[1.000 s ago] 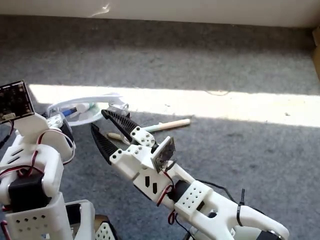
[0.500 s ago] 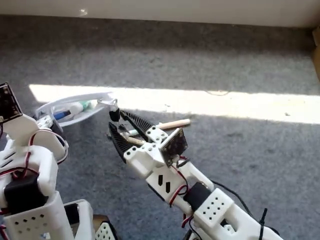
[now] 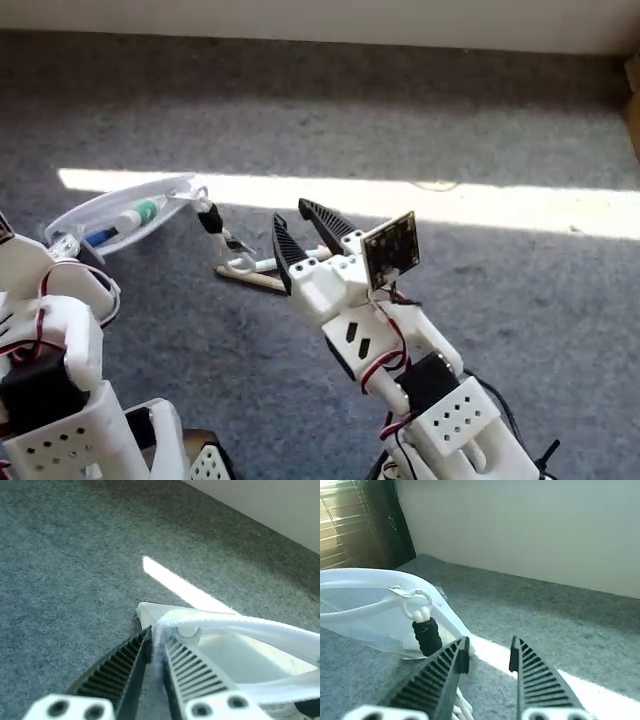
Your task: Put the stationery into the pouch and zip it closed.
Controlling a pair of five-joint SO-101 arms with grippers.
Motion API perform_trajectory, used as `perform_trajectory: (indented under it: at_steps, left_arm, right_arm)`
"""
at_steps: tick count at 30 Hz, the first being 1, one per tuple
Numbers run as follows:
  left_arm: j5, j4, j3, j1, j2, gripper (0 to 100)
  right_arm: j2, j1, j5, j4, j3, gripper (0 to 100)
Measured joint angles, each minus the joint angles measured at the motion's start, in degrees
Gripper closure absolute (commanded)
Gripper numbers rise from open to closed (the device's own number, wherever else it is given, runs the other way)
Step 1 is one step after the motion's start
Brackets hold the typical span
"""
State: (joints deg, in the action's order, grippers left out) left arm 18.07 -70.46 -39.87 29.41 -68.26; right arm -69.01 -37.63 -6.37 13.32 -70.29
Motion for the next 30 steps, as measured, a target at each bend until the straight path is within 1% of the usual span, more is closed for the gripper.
perform_trajectory:
  at_steps: [6, 10, 18, 23, 30]
  left_arm:
    - [0.4, 0.0, 0.0, 0.4, 0.0, 99]
    - [0.4, 0.0, 0.0, 0.4, 0.0, 99]
    - [0.4, 0.0, 0.0, 0.4, 0.0, 99]
    - [0.4, 0.0, 0.0, 0.4, 0.0, 99]
    - [0.4, 0.0, 0.0, 0.4, 0.0, 99]
  right_arm:
    - [2.5, 0.1, -0.1, 7.9, 5.7, 86.8]
    - [12.4, 0.4, -0.1, 14.0, 12.9, 86.8]
    - [33.9, 4.3, -0.7, 23.1, 26.5, 86.8]
    - [44.0, 4.8, -7.3, 27.8, 34.3, 86.8]
    - [57.8, 8.9, -19.7, 39.7, 50.4, 86.8]
